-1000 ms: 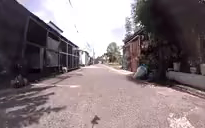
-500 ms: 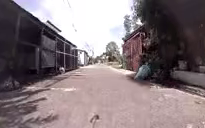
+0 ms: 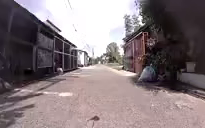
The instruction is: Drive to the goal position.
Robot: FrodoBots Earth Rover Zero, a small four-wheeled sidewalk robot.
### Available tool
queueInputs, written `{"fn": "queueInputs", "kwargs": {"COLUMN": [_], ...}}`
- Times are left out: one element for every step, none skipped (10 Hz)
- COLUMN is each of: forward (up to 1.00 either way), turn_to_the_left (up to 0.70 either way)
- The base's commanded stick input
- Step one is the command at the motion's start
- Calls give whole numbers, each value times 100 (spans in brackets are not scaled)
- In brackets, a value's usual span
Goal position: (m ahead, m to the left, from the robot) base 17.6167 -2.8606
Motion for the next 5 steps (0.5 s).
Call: {"fn": "queueInputs", "kwargs": {"forward": [70, 70, 70, 70, 70], "turn_to_the_left": [27, 27, 27, 27, 27]}}
